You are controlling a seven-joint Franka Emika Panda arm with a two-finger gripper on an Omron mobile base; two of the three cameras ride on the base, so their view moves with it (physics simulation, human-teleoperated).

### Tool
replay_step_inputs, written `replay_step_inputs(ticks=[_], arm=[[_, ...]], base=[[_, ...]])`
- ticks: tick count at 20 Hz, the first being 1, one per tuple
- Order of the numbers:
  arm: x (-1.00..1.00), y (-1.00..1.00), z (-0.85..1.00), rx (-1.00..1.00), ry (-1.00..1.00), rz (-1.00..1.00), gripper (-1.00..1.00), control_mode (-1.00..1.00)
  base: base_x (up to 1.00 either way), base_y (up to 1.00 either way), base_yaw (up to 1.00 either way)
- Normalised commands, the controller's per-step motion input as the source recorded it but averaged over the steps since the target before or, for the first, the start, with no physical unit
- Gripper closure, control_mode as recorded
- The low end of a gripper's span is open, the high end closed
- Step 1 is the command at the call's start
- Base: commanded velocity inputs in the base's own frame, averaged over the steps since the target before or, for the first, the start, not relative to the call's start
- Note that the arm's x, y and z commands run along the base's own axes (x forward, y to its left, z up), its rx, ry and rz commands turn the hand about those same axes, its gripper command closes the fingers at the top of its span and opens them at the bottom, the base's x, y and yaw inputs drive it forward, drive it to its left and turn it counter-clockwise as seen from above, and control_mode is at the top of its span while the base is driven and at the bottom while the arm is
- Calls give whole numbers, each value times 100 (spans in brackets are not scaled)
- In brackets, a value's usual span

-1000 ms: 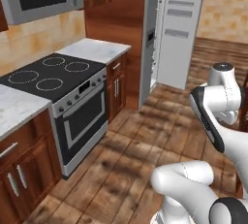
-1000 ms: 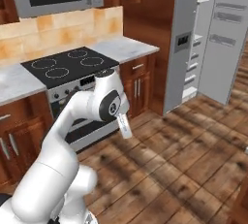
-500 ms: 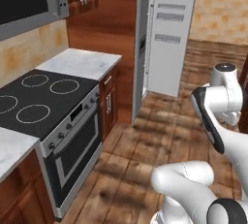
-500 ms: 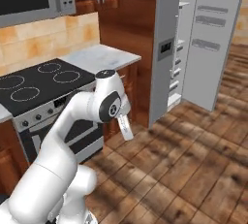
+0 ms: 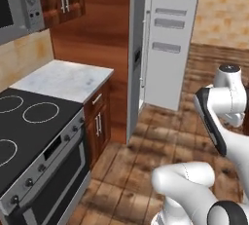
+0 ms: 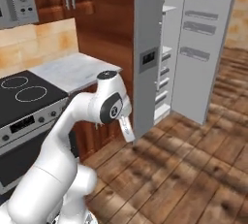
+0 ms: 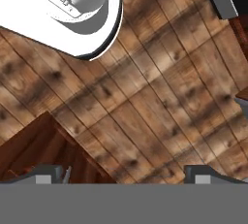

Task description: Retrieve the bottle and the shaker from the cabinet and place them next to the mixing bowl on the counter. Then add garlic from the fridge to the mixing bowl.

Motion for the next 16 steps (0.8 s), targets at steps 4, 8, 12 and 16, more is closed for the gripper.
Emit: replay_step_inputs(ticks=[4,8,12,16], arm=[[0,0,0,0,0,0,-100,100],[0,0,0,0,0,0,-100,100],[0,0,0,0,0,0,-100,100],[0,0,0,0,0,0,-100,100]], base=[[100,-81,29],[93,-79,41],[43,-94,58],[4,-79,65]])
